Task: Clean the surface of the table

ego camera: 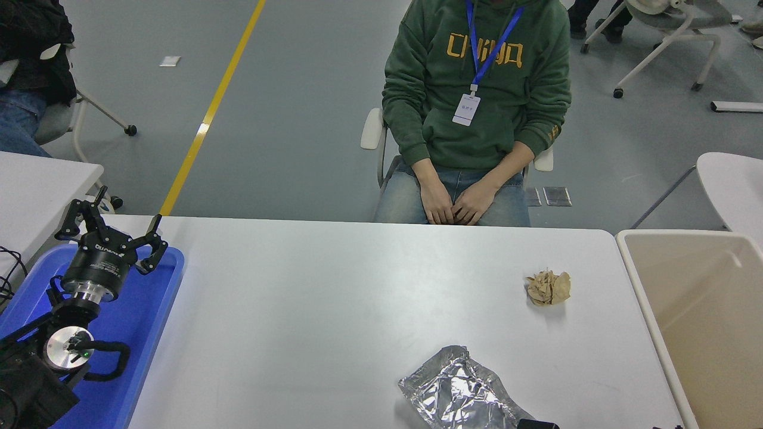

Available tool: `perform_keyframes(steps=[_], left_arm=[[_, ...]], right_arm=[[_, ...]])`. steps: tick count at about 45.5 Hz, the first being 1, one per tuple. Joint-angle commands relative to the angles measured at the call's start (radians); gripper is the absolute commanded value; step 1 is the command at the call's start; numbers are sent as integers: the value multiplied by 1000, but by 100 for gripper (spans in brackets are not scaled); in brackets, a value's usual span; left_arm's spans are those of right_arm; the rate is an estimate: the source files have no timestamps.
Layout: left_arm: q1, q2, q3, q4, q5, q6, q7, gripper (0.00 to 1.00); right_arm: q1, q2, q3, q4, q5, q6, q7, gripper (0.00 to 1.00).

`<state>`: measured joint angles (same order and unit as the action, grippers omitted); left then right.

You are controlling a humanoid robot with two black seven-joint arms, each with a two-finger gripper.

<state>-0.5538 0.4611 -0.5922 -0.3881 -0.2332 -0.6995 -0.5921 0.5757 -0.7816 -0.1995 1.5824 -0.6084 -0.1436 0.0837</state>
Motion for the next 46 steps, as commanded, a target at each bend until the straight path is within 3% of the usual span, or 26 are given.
perform_keyframes(steps=[1, 7, 15, 22, 26, 46], left_arm=[[0, -1, 0, 0, 0, 0, 0, 100], [0, 1, 0, 0, 0, 0, 0, 100], [0, 1, 0, 0, 0, 0, 0, 100], [0, 1, 0, 0, 0, 0, 0, 100], [0, 1, 0, 0, 0, 0, 0, 100], [0, 1, 0, 0, 0, 0, 0, 100]], right_arm=[[7, 30, -1, -16, -1, -1, -4, 90], [16, 28, -34, -16, -11, 1, -4, 76], [50, 27, -87, -10, -13, 3, -4, 33], [72, 25, -104, -7, -10, 7, -6, 7], [76, 25, -106, -7, -4, 7, -6, 0], [78, 21, -107, -7, 35, 7, -12, 0]])
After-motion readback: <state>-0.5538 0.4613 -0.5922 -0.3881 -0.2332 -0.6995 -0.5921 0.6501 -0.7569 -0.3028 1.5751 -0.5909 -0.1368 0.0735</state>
